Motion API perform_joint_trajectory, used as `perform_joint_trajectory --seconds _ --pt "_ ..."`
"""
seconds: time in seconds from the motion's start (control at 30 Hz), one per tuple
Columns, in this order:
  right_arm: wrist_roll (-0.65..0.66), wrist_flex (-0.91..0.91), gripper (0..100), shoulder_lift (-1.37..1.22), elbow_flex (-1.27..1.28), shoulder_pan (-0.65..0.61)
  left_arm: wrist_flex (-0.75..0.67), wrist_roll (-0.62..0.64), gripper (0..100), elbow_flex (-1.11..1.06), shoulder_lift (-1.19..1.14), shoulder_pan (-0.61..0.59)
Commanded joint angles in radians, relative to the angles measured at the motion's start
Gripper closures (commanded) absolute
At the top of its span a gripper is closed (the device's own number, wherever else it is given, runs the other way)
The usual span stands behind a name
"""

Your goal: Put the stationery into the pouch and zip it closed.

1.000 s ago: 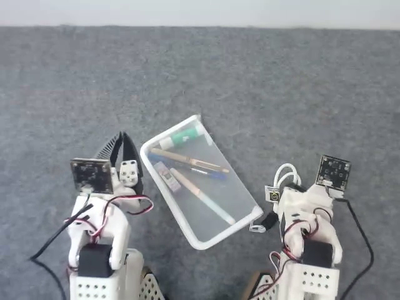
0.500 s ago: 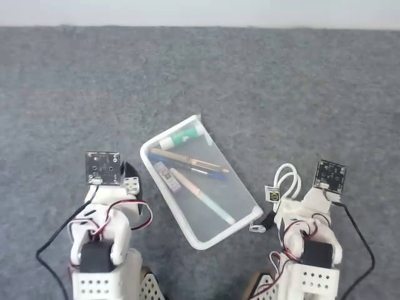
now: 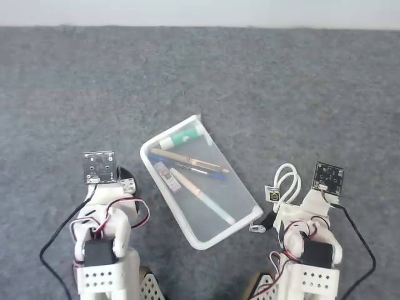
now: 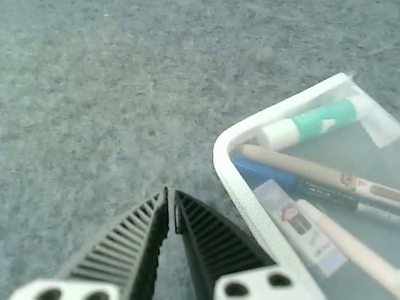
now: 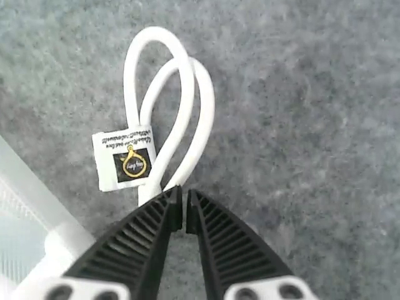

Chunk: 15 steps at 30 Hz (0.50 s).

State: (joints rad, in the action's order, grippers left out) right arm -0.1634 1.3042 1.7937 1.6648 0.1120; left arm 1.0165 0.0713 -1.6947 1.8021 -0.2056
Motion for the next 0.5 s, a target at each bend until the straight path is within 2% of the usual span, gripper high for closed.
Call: perform_joint_trajectory --seconds 0.0,0.2,0.47 --pt "-0.003 0.005 99.1 0.021 0.018 0.008 0.015 -0.011 99 0.010 0.020 -0.002" --pt "-0.003 0.005 99.1 0.021 0.018 0.008 0.176 -0.011 99 0.010 0.020 -0.008" --pt "-0.003 0.005 99.1 0.021 0.018 0.008 0.249 -0.008 99 0.010 0.020 -0.008"
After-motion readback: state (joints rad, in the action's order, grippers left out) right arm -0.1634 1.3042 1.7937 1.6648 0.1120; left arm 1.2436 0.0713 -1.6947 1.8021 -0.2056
